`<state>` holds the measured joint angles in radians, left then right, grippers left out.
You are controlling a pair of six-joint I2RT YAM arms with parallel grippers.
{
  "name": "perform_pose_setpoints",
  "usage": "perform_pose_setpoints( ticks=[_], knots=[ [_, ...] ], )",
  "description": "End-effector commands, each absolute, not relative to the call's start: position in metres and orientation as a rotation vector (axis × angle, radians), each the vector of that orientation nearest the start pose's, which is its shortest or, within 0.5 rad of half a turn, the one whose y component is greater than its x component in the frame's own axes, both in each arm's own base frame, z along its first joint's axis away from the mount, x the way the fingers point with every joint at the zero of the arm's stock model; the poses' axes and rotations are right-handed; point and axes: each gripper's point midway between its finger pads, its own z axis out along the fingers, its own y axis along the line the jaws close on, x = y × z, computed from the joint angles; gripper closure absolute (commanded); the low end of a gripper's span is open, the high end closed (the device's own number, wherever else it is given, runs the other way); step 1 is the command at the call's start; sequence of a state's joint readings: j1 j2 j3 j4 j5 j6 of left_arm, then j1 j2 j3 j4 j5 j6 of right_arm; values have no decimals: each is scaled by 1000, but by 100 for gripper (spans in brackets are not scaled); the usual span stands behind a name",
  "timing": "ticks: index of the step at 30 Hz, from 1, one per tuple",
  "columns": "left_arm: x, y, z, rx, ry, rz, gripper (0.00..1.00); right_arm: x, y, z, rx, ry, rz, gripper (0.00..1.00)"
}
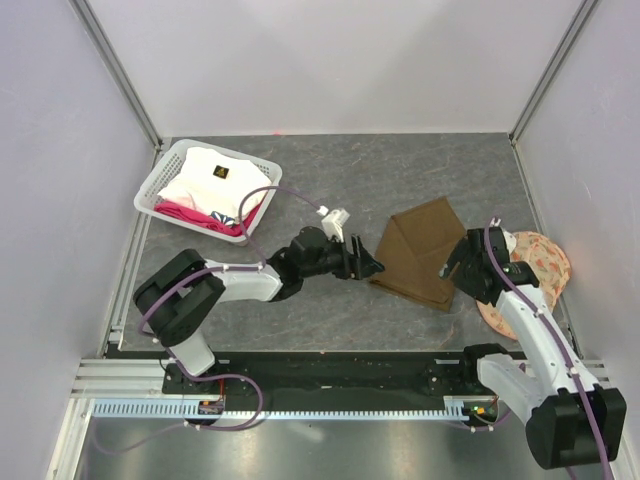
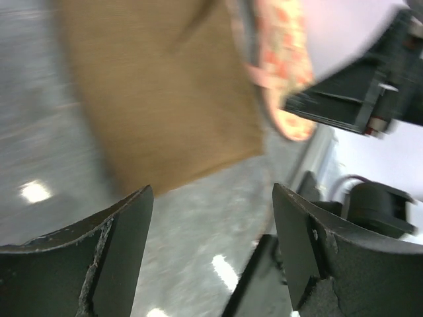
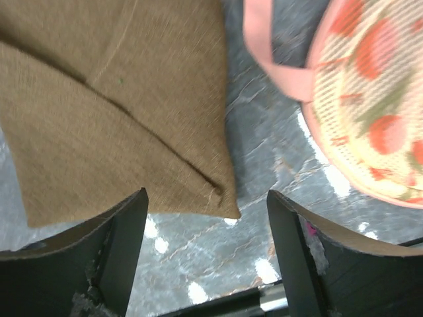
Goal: Fold the napkin, place the utensils inside, and roll it up
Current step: Fold the napkin, then roll the napkin with the utensil
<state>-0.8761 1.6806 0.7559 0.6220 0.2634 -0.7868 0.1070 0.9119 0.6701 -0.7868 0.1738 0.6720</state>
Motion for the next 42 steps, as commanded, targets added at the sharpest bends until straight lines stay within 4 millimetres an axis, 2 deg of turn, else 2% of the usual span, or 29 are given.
perform_pose_setpoints(
  ticks=[1, 3, 7, 12, 21, 33, 34, 42],
  knots=[
    [256, -367, 120, 193, 2116, -1294, 20, 209, 37, 78, 749, 2542, 204, 24],
    [264, -352, 115, 150, 2135, -1279, 21, 205, 38, 72, 771, 2561, 205, 29],
    [269, -344, 106, 125, 2169, -1274, 23, 195, 36, 64, 797, 2581, 187, 35],
    [267, -355, 99, 157, 2208, -1328, 25, 186, 31, 57, 815, 2609, 138, 40],
    [269, -366, 89, 175, 2250, -1362, 28, 189, 26, 49, 840, 2603, 92, 47],
    [263, -372, 70, 189, 2336, -1363, 31, 191, 22, 39, 865, 2613, 44, 70],
    [263, -372, 70, 186, 2340, -1365, 31, 191, 21, 39, 867, 2612, 41, 74],
    [256, -388, 58, 199, 2384, -1368, 31, 191, 20, 31, 875, 2627, 10, 79]
  ],
)
